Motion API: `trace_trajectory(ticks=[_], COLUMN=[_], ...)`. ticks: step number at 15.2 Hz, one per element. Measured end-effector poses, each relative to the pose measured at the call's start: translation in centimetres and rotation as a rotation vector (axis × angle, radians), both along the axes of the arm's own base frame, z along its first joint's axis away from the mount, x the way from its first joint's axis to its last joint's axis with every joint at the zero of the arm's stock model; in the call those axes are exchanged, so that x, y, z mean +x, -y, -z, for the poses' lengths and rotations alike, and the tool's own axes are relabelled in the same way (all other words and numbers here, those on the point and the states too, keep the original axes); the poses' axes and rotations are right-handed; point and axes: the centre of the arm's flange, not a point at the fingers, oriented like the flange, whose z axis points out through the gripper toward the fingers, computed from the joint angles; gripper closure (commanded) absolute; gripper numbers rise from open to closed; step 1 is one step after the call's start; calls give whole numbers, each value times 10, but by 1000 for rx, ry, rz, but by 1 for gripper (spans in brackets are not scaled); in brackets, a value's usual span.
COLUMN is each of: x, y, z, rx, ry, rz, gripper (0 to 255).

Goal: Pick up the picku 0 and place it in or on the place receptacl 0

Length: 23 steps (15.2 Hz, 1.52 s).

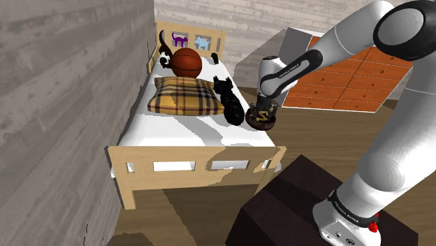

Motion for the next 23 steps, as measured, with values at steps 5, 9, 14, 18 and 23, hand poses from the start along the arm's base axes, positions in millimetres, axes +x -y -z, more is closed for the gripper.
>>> trace_trajectory(ticks=[5,9,14,18,23], x=[0,0,0,-1,0], y=[0,1,0,-1,0], z=[-15,-37,-64,-84,-109], rx=[0,0,0,0,0], ry=[0,0,0,0,0], rz=[0,0,0,0,0], gripper=[255,255,255,255,255])
